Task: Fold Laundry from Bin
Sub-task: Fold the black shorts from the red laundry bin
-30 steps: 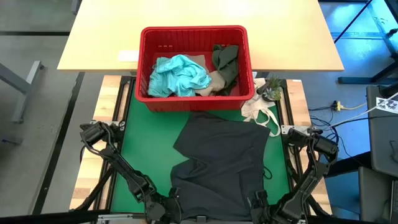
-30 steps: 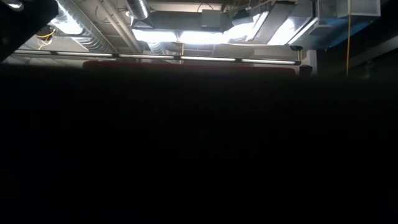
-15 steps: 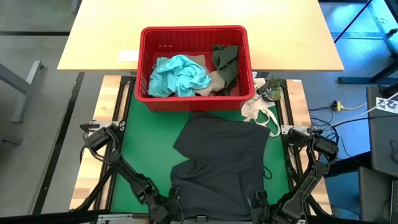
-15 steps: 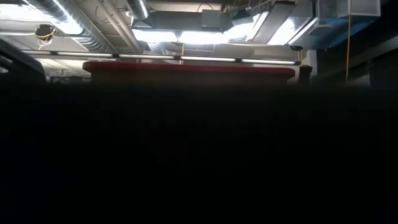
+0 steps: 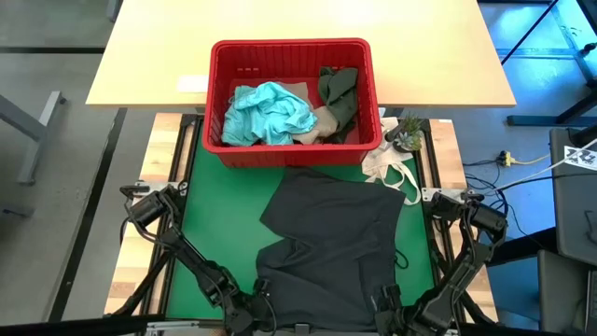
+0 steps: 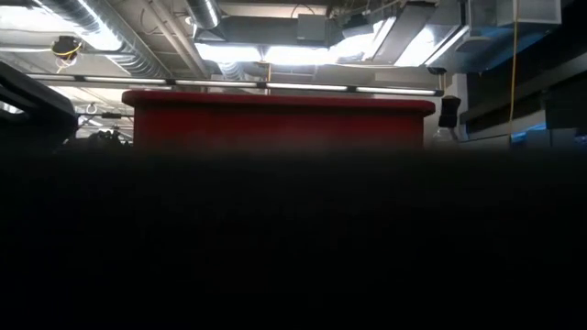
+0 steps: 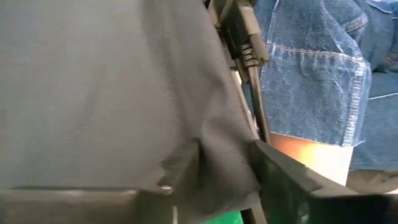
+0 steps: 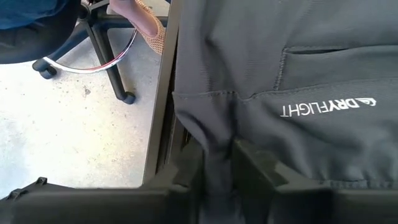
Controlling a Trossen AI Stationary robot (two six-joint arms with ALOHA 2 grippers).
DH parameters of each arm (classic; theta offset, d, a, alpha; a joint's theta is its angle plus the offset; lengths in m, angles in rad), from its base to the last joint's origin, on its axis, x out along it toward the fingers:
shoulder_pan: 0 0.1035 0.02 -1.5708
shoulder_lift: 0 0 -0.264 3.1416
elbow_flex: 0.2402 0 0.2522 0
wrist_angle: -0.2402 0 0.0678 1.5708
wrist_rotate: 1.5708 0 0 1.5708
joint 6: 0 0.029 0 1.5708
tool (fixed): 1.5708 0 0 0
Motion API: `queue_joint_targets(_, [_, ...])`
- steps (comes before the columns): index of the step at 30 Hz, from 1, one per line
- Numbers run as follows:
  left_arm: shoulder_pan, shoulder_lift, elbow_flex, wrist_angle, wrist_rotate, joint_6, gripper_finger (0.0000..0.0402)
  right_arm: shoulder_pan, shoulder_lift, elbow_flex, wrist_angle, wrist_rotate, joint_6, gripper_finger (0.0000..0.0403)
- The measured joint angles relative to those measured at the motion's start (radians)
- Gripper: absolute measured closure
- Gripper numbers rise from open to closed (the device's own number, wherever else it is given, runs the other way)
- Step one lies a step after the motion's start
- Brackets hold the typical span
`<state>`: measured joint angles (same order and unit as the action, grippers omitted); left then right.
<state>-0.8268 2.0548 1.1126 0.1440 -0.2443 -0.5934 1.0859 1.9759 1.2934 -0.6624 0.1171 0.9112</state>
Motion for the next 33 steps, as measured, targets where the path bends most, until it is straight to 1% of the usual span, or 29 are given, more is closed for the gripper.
queue_joint_targets(5, [0.001, -0.002, -0.001, -0.006, -0.004, -0.003, 0.0334, 0.0, 0.0, 0.0, 0.0, 0.003, 0.0, 0.0389])
queue_joint_targets(7, [0.0, -0.003, -0.001, -0.006, -0.003, -0.005, 0.0363, 0.0, 0.0, 0.002, -0.001, 0.003, 0.0, 0.0394])
queue_joint_targets(9, [0.0, -0.01, -0.003, -0.011, 0.013, -0.01, 0.039, 0.0, 0.0, 0.016, -0.01, 0.002, 0.0, 0.0388])
queue_joint_targets(12, [0.0, -0.03, -0.004, -0.019, 0.039, -0.048, 0.0395, 0.0, 0.004, 0.069, -0.063, -0.006, 0.0, 0.0379])
queue_joint_targets(16, [-0.004, -0.087, -0.004, -0.022, 0.082, -0.06, 0.0398, 0.0, 0.003, 0.172, -0.162, -0.006, 0.0, 0.0385])
queue_joint_targets(20, [-0.006, -0.163, -0.004, -0.078, 0.077, -0.06, 0.0399, 0.0, 0.002, 0.27, -0.282, 0.021, 0.0, 0.0393])
queue_joint_targets(24, [-0.006, -0.244, -0.004, -0.134, 0.01, -0.06, 0.04, 0.0, 0.001, 0.355, -0.396, 0.108, 0.0, 0.0387])
queue_joint_targets(26, [-0.005, -0.286, -0.004, -0.171, -0.039, -0.054, 0.04, 0.0, 0.001, 0.394, -0.469, 0.141, 0.0, 0.0387])
queue_joint_targets(31, [0.007, -0.399, -0.003, -0.285, -0.209, -0.026, 0.0401, -0.017, 0.0, 0.499, -0.677, 0.242, 0.0, 0.039])
queue_joint_targets(33, [0.022, -0.445, -0.003, -0.333, -0.271, -0.025, 0.0401, -0.033, -0.001, 0.535, -0.747, 0.266, 0.0, 0.0389])
